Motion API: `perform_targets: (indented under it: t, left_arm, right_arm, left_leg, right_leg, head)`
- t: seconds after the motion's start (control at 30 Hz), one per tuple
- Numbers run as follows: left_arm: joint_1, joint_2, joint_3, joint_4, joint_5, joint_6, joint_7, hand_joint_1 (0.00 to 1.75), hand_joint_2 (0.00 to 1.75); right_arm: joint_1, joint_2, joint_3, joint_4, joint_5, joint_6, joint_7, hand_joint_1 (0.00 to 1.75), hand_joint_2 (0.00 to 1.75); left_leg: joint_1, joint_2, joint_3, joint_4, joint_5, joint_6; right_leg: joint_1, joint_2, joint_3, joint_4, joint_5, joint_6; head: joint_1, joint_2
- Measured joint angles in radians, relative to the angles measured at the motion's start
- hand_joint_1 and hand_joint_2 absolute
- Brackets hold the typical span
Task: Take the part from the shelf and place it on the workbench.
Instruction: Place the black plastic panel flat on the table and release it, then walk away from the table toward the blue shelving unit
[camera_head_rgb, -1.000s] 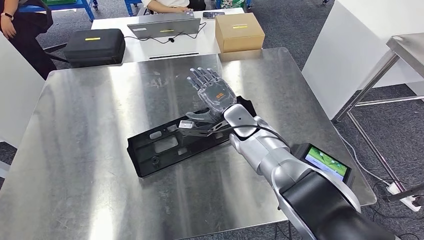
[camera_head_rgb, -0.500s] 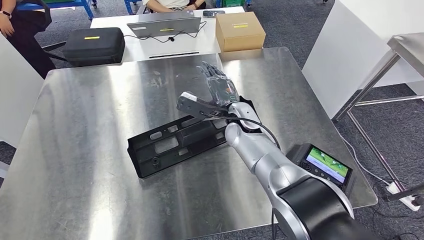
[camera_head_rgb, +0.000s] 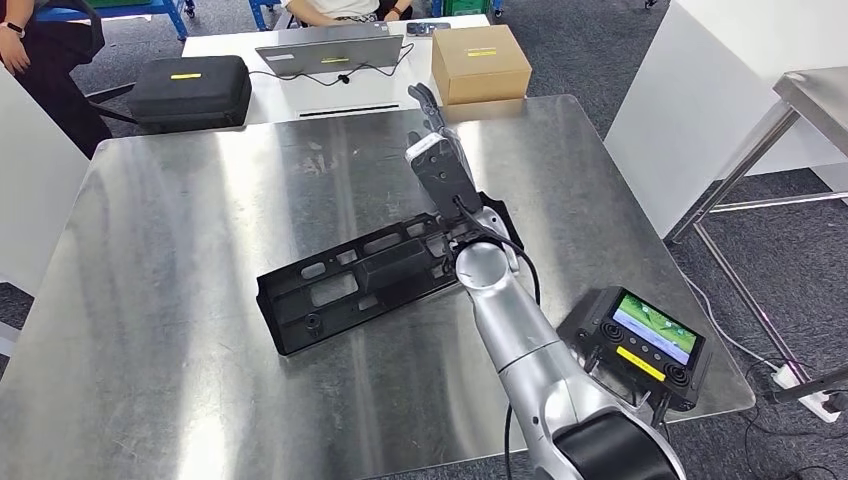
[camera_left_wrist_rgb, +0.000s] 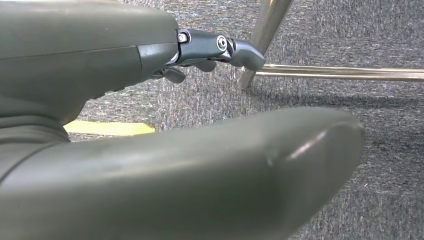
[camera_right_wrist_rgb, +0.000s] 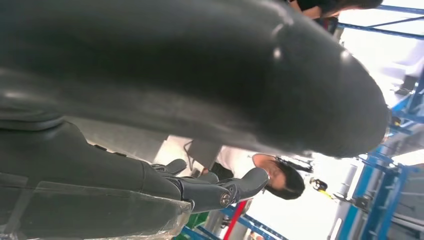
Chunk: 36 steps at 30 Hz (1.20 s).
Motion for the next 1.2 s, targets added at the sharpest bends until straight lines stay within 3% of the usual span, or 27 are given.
perform_targets:
  t: [0.17,0.43,0.73,1.2]
  left_arm:
    - [0.001,0.000,0.000,0.000,-0.001,0.000,-0.001,0.00,0.00]
    - [0.006,0.000,0.000,0.000,-0.018,-0.010,-0.002,0.00,0.00]
    - [0.013,0.000,0.000,0.001,-0.030,-0.013,0.003,0.00,0.00]
    - [0.014,0.000,0.000,0.001,-0.032,-0.013,0.024,0.00,0.00]
  right_arm:
    - [0.014,0.000,-0.003,-0.036,-0.039,0.013,-0.017,0.00,0.00]
    - [0.162,-0.022,-0.007,-0.304,-0.485,0.191,-0.094,0.00,0.00]
    - [0.293,-0.072,-0.004,-0.539,-0.795,0.374,-0.122,0.00,0.00]
    - [0.391,-0.128,0.006,-0.665,-0.858,0.432,-0.141,0.00,0.00]
  left_leg:
    - [0.000,0.000,0.001,0.000,0.000,0.000]
    - [0.000,0.000,0.001,0.000,-0.001,-0.001]
    - [0.000,-0.001,0.002,0.000,-0.001,-0.001]
    - [0.000,0.000,0.003,0.000,-0.001,-0.001]
  right_leg:
    - [0.000,0.000,0.000,0.000,0.000,0.000]
    - [0.000,0.000,0.000,0.000,0.000,0.000]
    - [0.000,0.000,0.001,-0.001,-0.001,-0.001]
    - [0.000,0.001,0.002,-0.001,0.000,-0.001]
  head:
    - [0.000,0.000]
    - [0.000,0.000]
    - [0.000,0.000]
    - [0.000,0.000]
